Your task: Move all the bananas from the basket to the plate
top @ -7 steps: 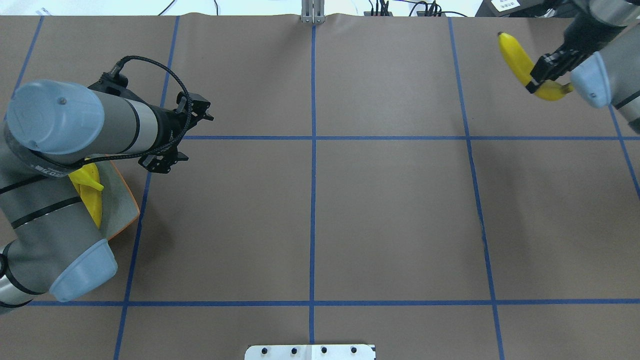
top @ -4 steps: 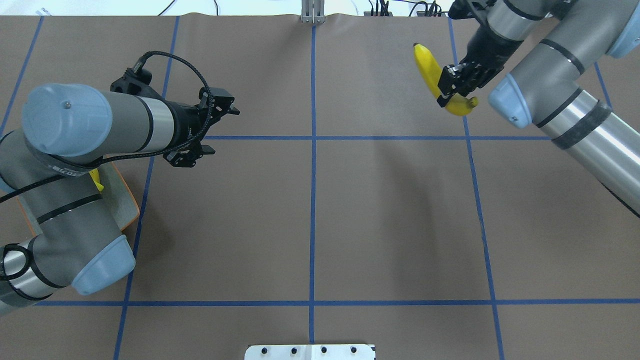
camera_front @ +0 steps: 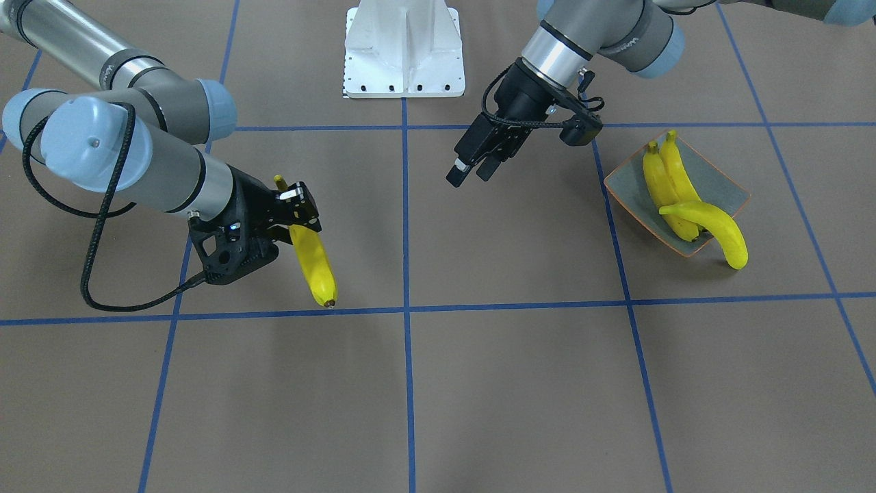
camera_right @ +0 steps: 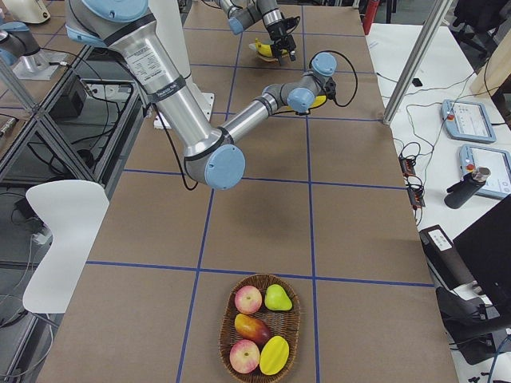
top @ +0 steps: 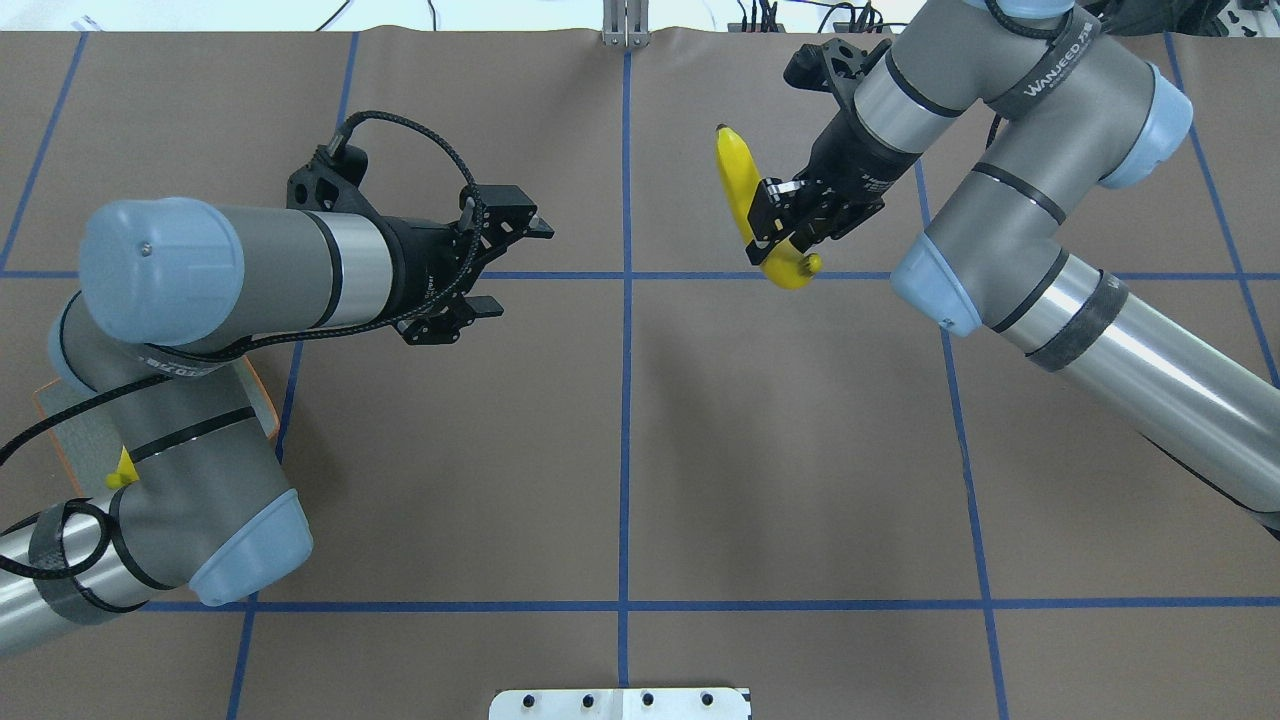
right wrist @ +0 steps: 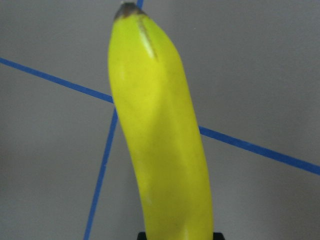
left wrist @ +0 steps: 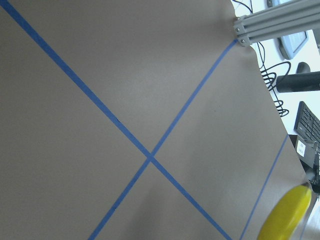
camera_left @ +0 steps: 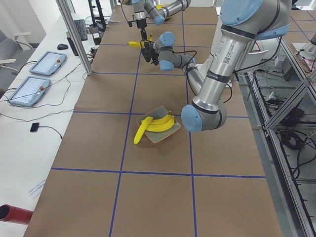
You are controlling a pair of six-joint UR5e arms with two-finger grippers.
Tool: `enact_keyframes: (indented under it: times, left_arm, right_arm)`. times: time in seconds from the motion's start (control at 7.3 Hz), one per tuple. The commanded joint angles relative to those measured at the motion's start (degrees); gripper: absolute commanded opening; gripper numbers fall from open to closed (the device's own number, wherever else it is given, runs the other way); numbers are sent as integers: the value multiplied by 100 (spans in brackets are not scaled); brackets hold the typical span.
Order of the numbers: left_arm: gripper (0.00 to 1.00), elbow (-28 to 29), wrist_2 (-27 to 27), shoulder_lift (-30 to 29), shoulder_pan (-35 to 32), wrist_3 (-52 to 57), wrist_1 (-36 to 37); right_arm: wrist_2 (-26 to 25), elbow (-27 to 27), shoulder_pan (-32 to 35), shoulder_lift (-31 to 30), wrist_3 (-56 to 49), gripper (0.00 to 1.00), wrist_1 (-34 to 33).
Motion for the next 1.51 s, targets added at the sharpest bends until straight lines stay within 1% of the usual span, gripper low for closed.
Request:
enact_keyframes:
  times: [0.0, 0.27, 0.55, 0.82, 1.1, 1.37]
  left_arm:
    - [100, 228, 14, -128, 139, 365, -318]
    - [100, 351, 22, -401, 227, 374, -327]
    - [100, 360, 31, -585, 394, 383, -318]
    - [100, 386, 31, -604, 456, 619, -309]
    - [100, 579, 40, -770, 465, 620, -309]
    - [100, 606, 40, -806, 500, 620, -309]
  right_arm:
    - [454, 443, -207, -4, 392, 0, 71]
    - [429, 603, -575, 14, 411, 0, 71]
    - [428, 621, -699, 31, 411, 0, 80]
    - [437, 708, -770, 31, 446, 0, 80]
    - [455, 814, -797, 23, 551, 0, 88]
    - [455, 875, -867, 23, 604, 0, 97]
